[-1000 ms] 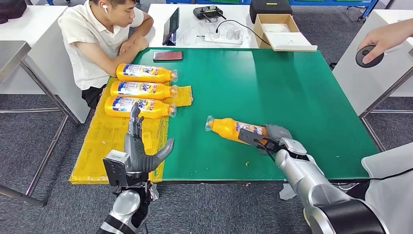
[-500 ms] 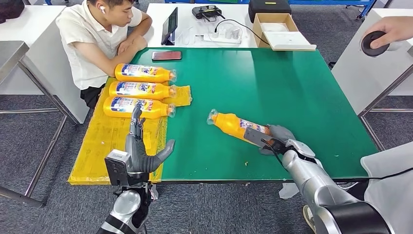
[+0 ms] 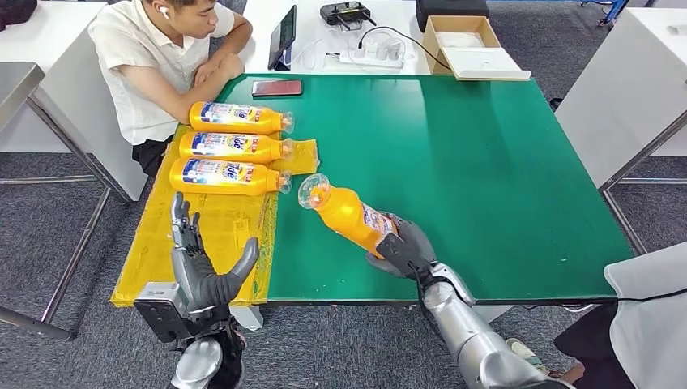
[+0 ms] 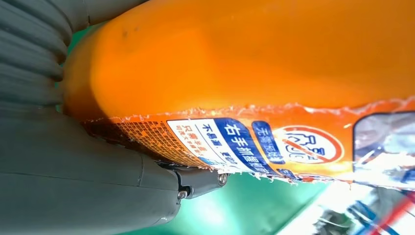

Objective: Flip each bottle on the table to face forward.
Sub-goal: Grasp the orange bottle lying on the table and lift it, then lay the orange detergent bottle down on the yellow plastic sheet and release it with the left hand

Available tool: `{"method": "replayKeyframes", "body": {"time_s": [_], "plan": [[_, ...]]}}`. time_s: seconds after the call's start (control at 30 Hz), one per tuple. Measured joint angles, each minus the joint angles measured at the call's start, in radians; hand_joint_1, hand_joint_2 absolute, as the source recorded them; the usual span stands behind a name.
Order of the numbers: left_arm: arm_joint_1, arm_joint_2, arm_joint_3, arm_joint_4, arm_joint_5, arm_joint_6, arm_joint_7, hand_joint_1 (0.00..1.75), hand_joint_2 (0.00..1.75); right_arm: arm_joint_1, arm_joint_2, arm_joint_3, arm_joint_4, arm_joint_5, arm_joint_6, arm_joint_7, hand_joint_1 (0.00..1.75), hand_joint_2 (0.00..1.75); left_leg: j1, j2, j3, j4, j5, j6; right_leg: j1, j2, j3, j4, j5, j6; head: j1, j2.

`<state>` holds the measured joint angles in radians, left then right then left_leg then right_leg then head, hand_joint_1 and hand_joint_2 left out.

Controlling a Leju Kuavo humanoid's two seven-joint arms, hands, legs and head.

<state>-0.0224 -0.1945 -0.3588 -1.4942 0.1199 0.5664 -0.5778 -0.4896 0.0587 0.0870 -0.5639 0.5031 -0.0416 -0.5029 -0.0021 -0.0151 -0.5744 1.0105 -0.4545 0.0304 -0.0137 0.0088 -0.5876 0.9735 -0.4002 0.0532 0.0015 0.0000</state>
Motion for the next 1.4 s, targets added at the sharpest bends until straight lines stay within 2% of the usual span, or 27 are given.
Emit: {"method": "replayKeyframes", "body": {"time_s": [0.13,0.2,0.43,0.6,0.83,1.03,1.3,1.37,1.4], "plan": [[0.041,0.007,-0.026,0.001,0.111,-0.242,0.1,0.0,1.75,0.082,0.012,0.055,-0.151,-0.105,0.039,-0.008,1.75,1.75,-0.001,-0.001,-0.006,0.0,0.0,0.0,-0.001,-0.001,-0.005,0.0,0.0,0.0,0.001,0.0],[0.053,0.013,-0.042,0.004,0.126,-0.298,0.111,0.0,1.75,0.109,0.012,0.086,-0.205,-0.125,0.046,-0.007,1.75,1.75,-0.002,0.0,-0.007,0.0,0.0,0.001,-0.002,-0.001,-0.006,0.0,0.0,0.0,0.0,0.0],[0.067,0.029,-0.07,0.008,0.107,-0.359,0.112,0.0,1.75,0.145,0.011,0.156,-0.31,-0.159,0.073,-0.003,1.75,1.75,-0.002,0.0,-0.008,0.0,0.0,0.001,-0.002,-0.002,-0.007,0.0,0.0,0.001,0.0,0.0],[0.07,0.032,-0.095,0.008,0.092,-0.407,0.098,0.0,1.75,0.145,0.011,0.228,-0.342,-0.169,0.108,0.03,1.75,1.75,-0.002,-0.001,-0.008,0.0,0.0,0.001,-0.002,-0.002,-0.007,0.0,0.0,0.001,0.0,0.0],[0.069,0.033,-0.103,0.008,0.09,-0.426,0.108,0.0,1.75,0.131,0.014,0.321,-0.331,-0.156,0.121,0.038,1.75,1.75,-0.002,-0.001,-0.008,0.0,0.0,0.001,-0.002,-0.002,-0.007,0.0,0.0,0.001,0.0,0.0],[0.054,0.028,-0.099,0.017,0.127,-0.424,0.15,0.0,1.75,0.118,0.038,0.439,-0.28,-0.126,0.147,0.041,1.75,1.75,-0.002,-0.001,-0.008,0.0,0.0,0.001,-0.002,-0.002,-0.007,0.0,0.0,0.0,0.0,0.0],[0.038,0.023,-0.078,0.048,0.197,-0.439,0.211,0.02,1.75,0.088,0.05,0.527,-0.239,-0.123,0.154,0.06,1.75,1.75,-0.002,-0.001,-0.008,0.0,0.0,0.001,-0.002,-0.002,-0.007,0.0,0.0,0.0,0.0,0.0],[0.037,0.023,-0.074,0.054,0.202,-0.441,0.212,0.89,1.75,0.081,0.05,0.544,-0.233,-0.124,0.155,0.065,1.71,1.75,-0.002,-0.001,-0.008,0.0,0.0,0.001,-0.002,-0.002,-0.007,0.0,0.0,0.0,0.0,0.0],[0.037,0.023,-0.072,0.058,0.206,-0.442,0.212,1.33,1.75,0.077,0.05,0.553,-0.23,-0.126,0.156,0.068,1.39,1.75,-0.002,-0.001,-0.008,0.0,0.0,0.001,-0.002,-0.002,-0.007,0.0,0.0,0.0,0.0,0.0]]}}
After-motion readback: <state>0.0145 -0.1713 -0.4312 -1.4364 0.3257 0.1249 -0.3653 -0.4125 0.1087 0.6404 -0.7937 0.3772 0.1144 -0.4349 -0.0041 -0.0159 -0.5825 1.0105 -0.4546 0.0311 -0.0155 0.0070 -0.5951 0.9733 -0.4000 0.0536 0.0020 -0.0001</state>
